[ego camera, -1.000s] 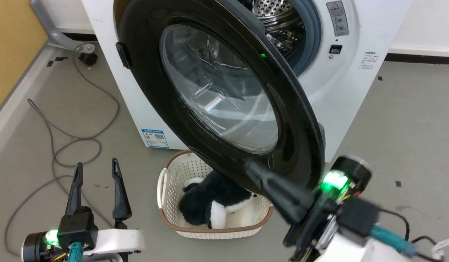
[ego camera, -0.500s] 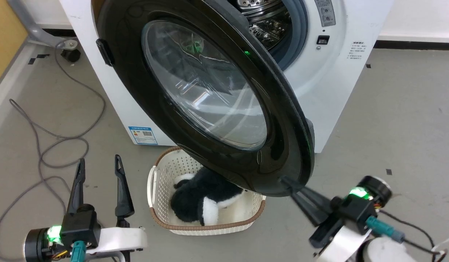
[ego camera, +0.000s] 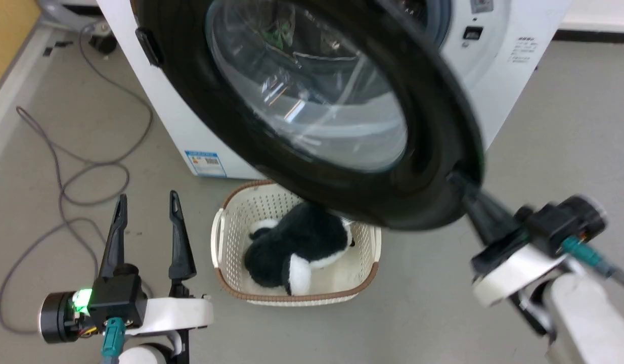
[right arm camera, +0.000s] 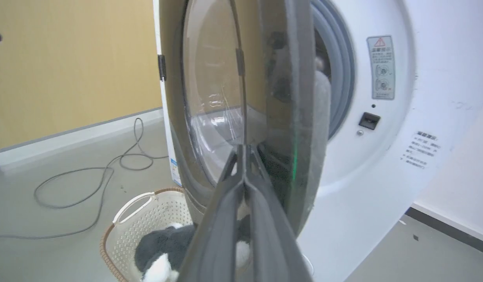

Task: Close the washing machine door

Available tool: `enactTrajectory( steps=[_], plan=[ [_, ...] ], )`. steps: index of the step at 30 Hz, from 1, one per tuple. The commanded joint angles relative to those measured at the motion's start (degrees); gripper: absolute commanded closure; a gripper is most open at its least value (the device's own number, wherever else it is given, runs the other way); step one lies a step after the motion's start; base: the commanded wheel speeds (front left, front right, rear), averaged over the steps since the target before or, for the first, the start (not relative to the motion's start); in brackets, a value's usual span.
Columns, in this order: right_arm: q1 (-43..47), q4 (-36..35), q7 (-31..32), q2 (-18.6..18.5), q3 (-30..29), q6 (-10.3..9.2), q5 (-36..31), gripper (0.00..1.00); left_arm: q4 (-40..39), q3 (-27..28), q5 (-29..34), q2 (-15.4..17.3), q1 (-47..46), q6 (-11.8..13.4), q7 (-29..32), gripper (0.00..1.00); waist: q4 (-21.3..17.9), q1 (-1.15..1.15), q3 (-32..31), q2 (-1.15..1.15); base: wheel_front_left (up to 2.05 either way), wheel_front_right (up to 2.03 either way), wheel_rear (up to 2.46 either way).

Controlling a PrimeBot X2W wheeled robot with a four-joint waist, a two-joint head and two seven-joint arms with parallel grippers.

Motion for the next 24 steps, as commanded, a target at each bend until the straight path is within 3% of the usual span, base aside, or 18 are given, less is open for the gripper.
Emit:
enactTrajectory(
  steps=[1,12,24],
  plan=[
    [-1.9,0.8,-0.2,0.1,-1.5,-0.11,-0.5,1.0,-0.3,-0.1,0.5,-0.3,-1.2,-0.2,-0.3,0.0,0.4,0.0,1.1,0.0,0.0,0.0,0.0],
    [-13.5,7.7,-0.2,0.6,-12.0,-0.11,-1.7,1.0,-1.7,-1.5,1.1,-1.3,-6.1,-0.2,-0.3,0.0,2.6,0.0,8.6,0.0,0.0,0.0,0.0],
    [-26.6,19.7,-0.2,-0.6,-15.3,-0.11,-4.2,1.0,-1.4,-2.7,0.3,-2.3,-9.1,0.4,-0.3,0.0,5.2,0.0,12.7,0.0,0.0,0.0,0.0]
  ],
)
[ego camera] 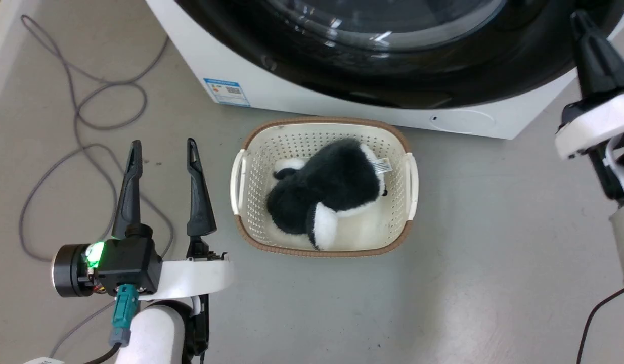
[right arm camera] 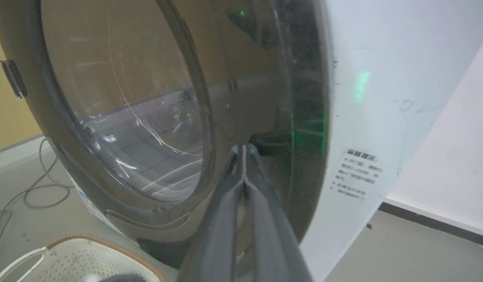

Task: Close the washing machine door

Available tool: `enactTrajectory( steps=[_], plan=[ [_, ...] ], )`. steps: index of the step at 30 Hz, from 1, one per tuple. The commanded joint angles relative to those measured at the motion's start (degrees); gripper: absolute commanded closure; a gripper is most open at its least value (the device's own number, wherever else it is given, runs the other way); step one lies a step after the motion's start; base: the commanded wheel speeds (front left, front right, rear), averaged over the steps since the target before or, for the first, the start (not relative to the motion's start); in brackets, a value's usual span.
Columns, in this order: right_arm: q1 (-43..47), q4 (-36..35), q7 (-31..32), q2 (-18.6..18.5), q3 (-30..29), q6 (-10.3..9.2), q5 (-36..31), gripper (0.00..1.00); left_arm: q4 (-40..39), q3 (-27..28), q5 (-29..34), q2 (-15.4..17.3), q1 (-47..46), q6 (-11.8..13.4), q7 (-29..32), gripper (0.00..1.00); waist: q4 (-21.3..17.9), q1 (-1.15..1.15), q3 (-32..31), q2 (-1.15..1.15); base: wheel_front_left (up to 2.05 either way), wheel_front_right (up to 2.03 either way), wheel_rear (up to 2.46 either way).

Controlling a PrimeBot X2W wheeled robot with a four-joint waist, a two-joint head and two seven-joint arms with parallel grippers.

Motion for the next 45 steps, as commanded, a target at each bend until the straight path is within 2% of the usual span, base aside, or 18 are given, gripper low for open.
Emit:
enactTrajectory(
  steps=[1,7,11,18,21,25,30,37,45],
  plan=[
    [-1.6,1.4,-0.2,-0.7,-0.3,-0.09,-0.3,1.0,0.1,-0.2,-0.1,-0.3,-1.0,0.3,-0.3,0.0,0.6,-0.01,0.3,0.0,0.0,0.0,0.0],
    [-5.2,6.4,-0.2,-2.2,0.9,-0.09,0.4,1.0,0.1,-0.1,-0.3,-0.5,-1.1,0.5,-0.3,0.0,1.5,-0.01,0.7,0.0,0.0,0.0,0.0],
    [-6.9,8.6,-0.2,-2.4,-0.4,-0.09,-0.2,1.0,0.0,0.1,-0.3,-0.6,-1.3,0.4,-0.3,0.0,1.7,-0.01,1.2,0.0,0.0,0.0,0.0],
    [-7.5,10.0,-0.2,-1.3,-3.7,-0.09,-2.7,1.0,0.2,0.3,-0.2,-0.7,-1.7,0.3,-0.3,0.0,1.6,-0.01,1.2,0.0,0.0,0.0,0.0],
    [-6.3,9.9,-0.2,-0.1,-5.0,-0.09,-1.8,1.0,0.5,0.6,-0.2,-0.7,-1.4,0.3,-0.3,0.0,1.4,-0.01,0.3,0.0,0.0,0.0,0.0],
    [-3.1,6.6,-0.2,0.5,-5.3,-0.09,-1.5,1.0,1.2,1.3,-0.3,-0.7,-0.2,0.2,-0.3,0.0,0.6,-0.01,-2.1,0.0,0.0,0.0,0.0],
    [3.2,-1.1,-0.2,2.0,-7.5,-0.09,-2.0,1.0,2.0,2.4,0.2,-0.5,2.0,0.0,-0.3,0.0,-1.4,-0.01,-6.1,0.0,0.0,0.0,0.0],
    [13.0,-13.1,-0.2,6.9,-10.0,-0.09,-3.8,1.0,3.2,2.7,1.4,0.6,5.7,-0.2,-0.3,0.0,-5.6,-0.01,-11.1,0.0,0.0,0.0,0.0],
    [23.2,-17.7,-0.2,10.9,-6.8,-0.09,-4.1,1.0,4.5,3.1,1.3,1.4,9.0,-0.1,-0.3,0.0,-9.1,-0.01,-16.3,0.0,0.0,0.0,0.0]
  ],
)
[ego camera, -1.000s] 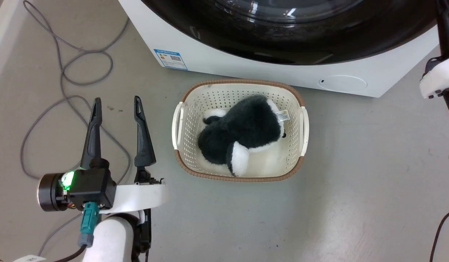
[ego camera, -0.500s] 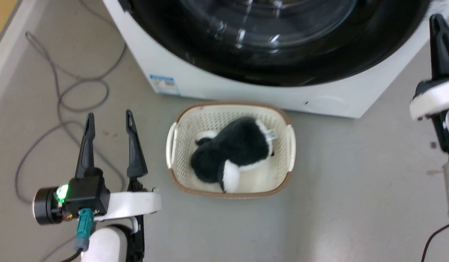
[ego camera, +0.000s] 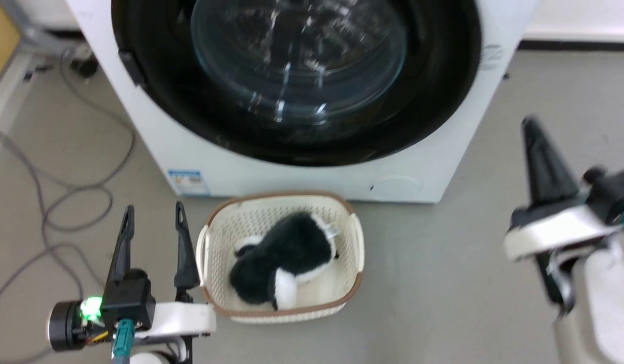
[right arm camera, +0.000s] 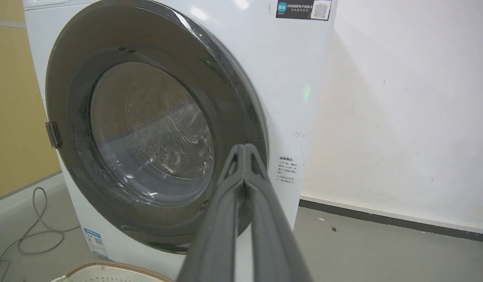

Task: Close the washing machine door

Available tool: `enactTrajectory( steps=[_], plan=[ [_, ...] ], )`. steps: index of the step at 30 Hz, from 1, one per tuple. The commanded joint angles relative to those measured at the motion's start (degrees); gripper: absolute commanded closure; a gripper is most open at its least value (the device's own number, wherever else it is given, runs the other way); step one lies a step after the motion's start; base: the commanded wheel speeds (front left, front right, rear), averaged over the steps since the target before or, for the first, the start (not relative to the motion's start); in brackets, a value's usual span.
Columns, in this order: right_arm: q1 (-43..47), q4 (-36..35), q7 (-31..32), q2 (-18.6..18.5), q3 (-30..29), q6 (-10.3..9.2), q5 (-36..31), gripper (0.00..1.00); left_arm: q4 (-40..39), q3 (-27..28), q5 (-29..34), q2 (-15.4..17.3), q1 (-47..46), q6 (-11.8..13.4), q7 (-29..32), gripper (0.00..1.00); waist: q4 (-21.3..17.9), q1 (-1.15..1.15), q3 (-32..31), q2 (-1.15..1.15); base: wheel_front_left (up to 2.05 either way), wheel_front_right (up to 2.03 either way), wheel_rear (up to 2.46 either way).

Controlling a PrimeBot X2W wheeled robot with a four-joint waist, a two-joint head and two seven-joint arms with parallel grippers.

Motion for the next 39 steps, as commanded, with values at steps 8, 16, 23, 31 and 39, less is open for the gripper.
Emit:
enactTrajectory(
  steps=[8,16,23,31,39],
  plan=[
    [11.4,-3.1,-0.2,3.2,0.2,-0.05,2.8,0.0,1.8,0.8,-0.7,0.7,5.7,-0.1,-0.3,0.0,-3.4,0.0,-7.3,0.0,0.0,0.0,0.0],
    [19.9,-8.8,-0.2,4.3,-0.3,-0.05,2.8,0.0,2.2,1.2,-1.0,0.7,8.1,-0.6,-0.3,0.0,-3.9,0.0,-8.8,0.0,0.0,0.0,0.0],
    [23.1,-10.1,-0.2,4.4,-0.2,-0.05,4.7,0.0,2.7,1.6,-1.8,0.4,9.2,-1.6,-0.3,0.0,-4.2,0.0,-9.3,0.0,0.0,0.0,0.0],
    [22.5,-9.8,0.4,4.0,-0.2,0.0,4.6,1.0,2.6,1.5,-1.6,0.2,8.4,-1.7,0.5,1.0,-4.1,0.0,-9.3,0.0,0.0,0.0,0.0],
    [22.6,-10.1,1.4,4.0,0.0,0.0,4.1,1.0,2.5,1.6,-1.5,0.0,8.1,-2.4,1.4,1.0,-3.9,0.0,-9.2,0.0,0.0,0.0,0.0]
  ],
)
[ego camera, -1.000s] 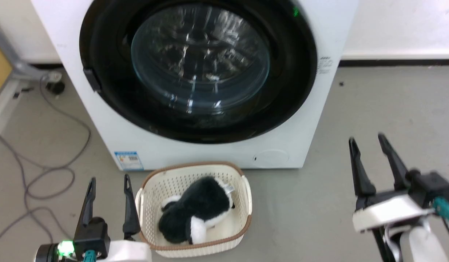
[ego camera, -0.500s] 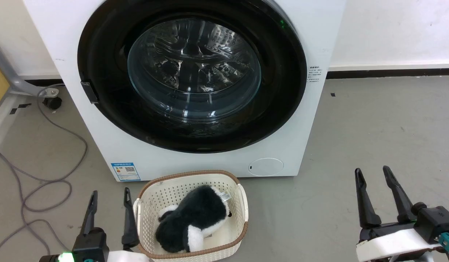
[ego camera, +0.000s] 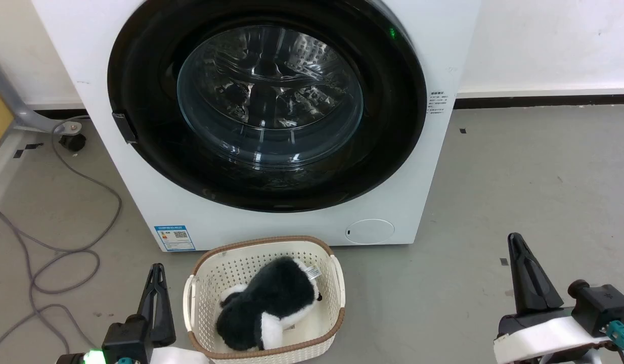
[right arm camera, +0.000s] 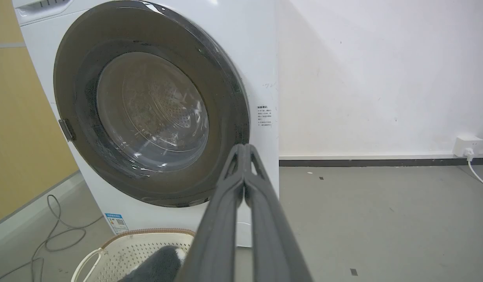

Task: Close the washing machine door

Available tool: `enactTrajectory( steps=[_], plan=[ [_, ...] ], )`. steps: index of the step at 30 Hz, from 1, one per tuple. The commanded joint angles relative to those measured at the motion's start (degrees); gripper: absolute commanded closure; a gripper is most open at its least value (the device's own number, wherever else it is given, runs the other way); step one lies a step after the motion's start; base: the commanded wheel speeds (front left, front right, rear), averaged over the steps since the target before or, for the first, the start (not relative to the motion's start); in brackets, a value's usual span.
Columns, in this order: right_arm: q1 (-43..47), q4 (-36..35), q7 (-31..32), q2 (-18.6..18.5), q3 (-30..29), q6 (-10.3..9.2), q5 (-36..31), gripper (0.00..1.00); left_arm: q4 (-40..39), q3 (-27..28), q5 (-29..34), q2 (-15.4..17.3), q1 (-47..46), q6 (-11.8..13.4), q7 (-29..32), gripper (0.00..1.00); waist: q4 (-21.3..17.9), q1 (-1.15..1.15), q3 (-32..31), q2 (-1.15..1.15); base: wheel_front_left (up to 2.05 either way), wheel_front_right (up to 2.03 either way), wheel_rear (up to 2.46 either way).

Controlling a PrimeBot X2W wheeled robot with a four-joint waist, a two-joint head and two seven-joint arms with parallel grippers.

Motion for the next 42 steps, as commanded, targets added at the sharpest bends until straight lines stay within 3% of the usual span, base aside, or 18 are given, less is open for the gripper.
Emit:
enactTrajectory(
  steps=[1,42],
  plan=[
    [0.1,-0.4,0.3,0.0,0.1,-0.01,-0.4,1.0,0.0,0.2,0.2,-0.1,-0.5,-0.5,0.4,1.0,0.0,0.01,0.0,0.0,0.0,0.0,0.0],
    [0.6,-2.1,5.1,0.2,0.7,-0.02,-3.1,1.0,-0.2,0.9,0.9,-0.7,-2.0,-3.8,5.1,1.0,1.2,0.01,0.3,0.0,0.0,0.0,0.0]
  ],
)
